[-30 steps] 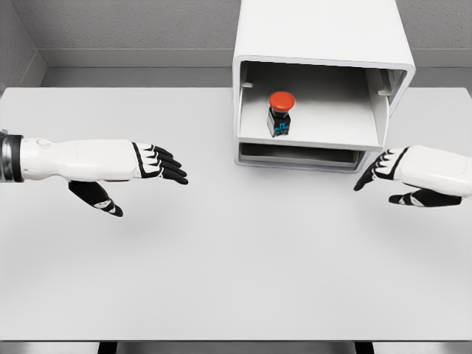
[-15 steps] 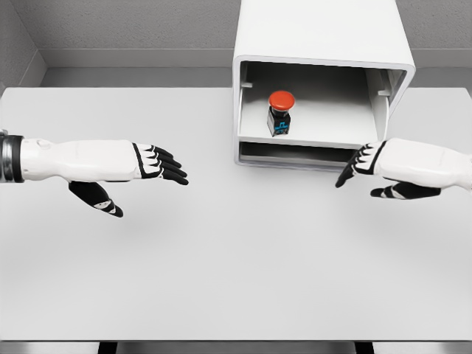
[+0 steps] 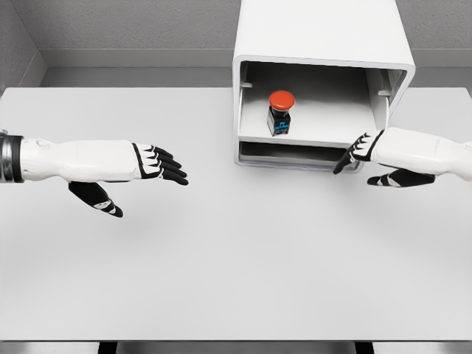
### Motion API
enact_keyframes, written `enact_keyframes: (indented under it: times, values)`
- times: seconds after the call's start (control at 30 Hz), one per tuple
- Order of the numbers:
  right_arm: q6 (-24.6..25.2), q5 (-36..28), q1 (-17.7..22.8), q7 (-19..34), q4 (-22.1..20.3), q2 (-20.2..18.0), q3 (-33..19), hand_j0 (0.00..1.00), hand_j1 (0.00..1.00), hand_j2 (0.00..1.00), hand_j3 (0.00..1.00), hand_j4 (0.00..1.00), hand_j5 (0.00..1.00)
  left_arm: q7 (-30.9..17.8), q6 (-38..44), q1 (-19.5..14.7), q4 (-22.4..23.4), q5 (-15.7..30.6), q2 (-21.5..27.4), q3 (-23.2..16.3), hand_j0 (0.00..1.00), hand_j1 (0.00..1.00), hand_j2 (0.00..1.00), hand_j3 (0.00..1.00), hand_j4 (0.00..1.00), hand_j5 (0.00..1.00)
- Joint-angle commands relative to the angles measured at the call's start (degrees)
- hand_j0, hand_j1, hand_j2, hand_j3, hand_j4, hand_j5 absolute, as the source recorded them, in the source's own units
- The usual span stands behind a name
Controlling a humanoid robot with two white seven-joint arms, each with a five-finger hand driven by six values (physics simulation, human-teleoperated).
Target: Slide open multi-storey tabletop storage cabinets and put open load switch and slide close multi-storey tabletop storage cabinets
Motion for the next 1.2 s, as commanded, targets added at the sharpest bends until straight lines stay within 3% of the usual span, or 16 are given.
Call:
enact_keyframes:
  times: [0.0, 1.17]
  values:
    - [0.2, -0.3, 0.0, 0.0, 1.1, 0.4, 0.9, 0.71, 0.71, 0.71, 0.71, 0.71, 0.71, 0.0, 0.2, 0.0, 0.0, 0.4, 0.1, 0.1, 1.00, 1.00, 1.00, 1.00, 1.00, 1.00]
    - [0.2, 2.2, -9.7, 0.0, 10.3, 7.3, 7.9, 0.71, 0.71, 0.71, 0.71, 0.71, 0.71, 0.0, 0.2, 0.2, 0.0, 0.4, 0.3, 0.0, 1.00, 1.00, 1.00, 1.00, 1.00, 1.00]
